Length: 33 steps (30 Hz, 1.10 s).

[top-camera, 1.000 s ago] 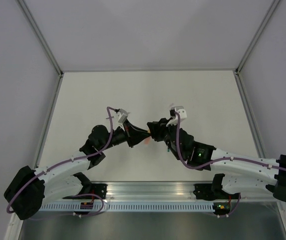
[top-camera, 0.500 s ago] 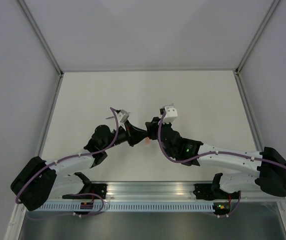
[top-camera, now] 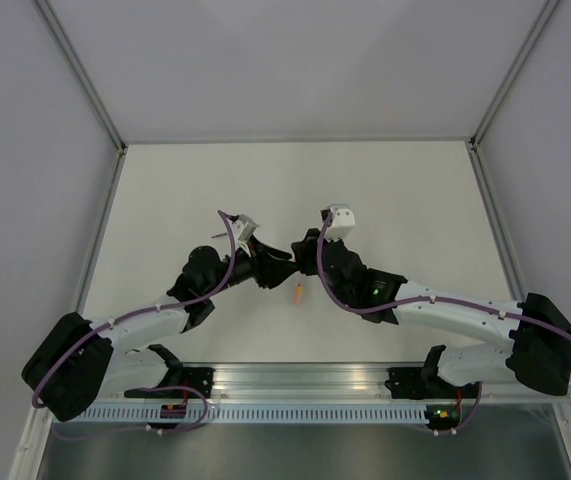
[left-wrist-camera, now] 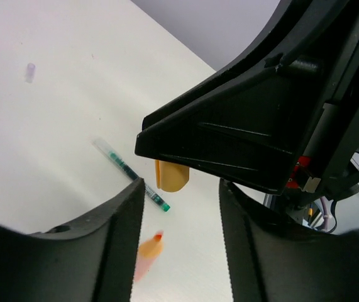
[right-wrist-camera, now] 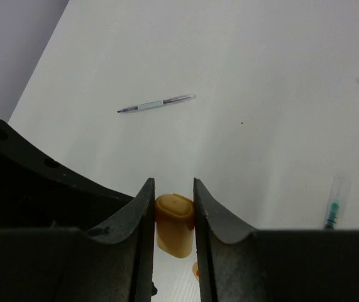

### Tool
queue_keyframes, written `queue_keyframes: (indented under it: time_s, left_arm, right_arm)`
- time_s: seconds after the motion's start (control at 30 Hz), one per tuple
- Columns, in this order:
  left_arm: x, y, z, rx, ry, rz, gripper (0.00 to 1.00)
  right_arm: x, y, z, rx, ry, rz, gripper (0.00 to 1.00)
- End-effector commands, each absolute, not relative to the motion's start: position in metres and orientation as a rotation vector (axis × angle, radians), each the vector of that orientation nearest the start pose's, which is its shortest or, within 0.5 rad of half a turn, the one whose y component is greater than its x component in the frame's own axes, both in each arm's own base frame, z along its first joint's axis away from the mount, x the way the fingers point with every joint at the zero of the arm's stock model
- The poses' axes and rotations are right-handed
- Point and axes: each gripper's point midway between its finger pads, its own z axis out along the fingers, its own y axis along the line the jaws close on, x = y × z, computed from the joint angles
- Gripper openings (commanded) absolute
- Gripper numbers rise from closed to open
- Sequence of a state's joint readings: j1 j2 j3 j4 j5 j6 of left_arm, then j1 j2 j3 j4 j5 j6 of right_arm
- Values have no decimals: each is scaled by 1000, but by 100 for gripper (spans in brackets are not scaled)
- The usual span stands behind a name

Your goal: Insert the pens into the pen caps

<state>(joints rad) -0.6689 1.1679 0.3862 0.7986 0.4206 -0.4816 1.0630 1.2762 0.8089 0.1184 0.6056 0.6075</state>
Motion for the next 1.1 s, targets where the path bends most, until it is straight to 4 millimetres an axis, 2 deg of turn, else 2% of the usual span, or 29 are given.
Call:
queue_keyframes:
  time_s: [0.0,0.1,0.27,0.33,0.43,0.47,0.5,0.53,0.57,0.6,0.67,0.7,0.77,0.8,0.83,0.87,0.97,1.0,1.07]
  left_arm:
    - [232,-297,240,524,1454,-1224,59]
    - [231,-299,239,541,1464,-1226,64]
    - [227,-296,229,558,1491,-1214,65]
    - [224,-291,217,543,1522,-1200,65]
    - [224,-285,197,528,1596,-1166,66]
    - [226,-284,188,550,1635,-1132,66]
    - [230,-287,192,567,1656,-1117,65]
    - [229,-286,172,583,1764,-1088,66]
    - [233,-285,159,594,1832,-1050,66]
    - [237,-289,165,609,1845,-1038,66]
    - [239,-281,132,632,2018,-935,67]
    - [242,-283,133,646,2036,-908,67]
    - [244,-274,110,657,2138,-802,67]
    - [244,-277,109,673,2146,-792,67]
    - [249,-275,105,668,2161,-744,67]
    - [246,-269,94,686,2219,-688,67]
    - [258,-272,81,754,2304,-538,67]
    - [257,-270,62,779,2367,-490,67]
    - [260,-268,51,809,2399,-423,67]
  right_arm:
    - [256,316,205,-59,1918,630,0]
    - [255,315,208,-61,1912,635,0]
    - [258,308,207,-45,1914,617,0]
    - [259,306,204,-42,1924,623,0]
    - [269,293,201,-36,1947,589,0]
    - [277,283,199,-20,1958,567,0]
    - [280,278,198,-18,1962,558,0]
    - [280,267,186,-34,2004,506,0]
    - [285,258,186,-28,2015,500,0]
    - [283,249,176,-36,2045,468,0]
    - [288,232,181,-4,2033,460,0]
    - [286,225,174,0,2042,465,0]
    - [292,207,182,55,2020,495,0]
    - [288,207,179,45,2024,541,0]
    - [290,200,187,70,1998,559,0]
    - [290,197,188,65,1993,570,0]
    - [288,191,193,50,1972,576,0]
    - [287,191,192,45,1972,578,0]
    - [283,191,197,34,1961,607,0]
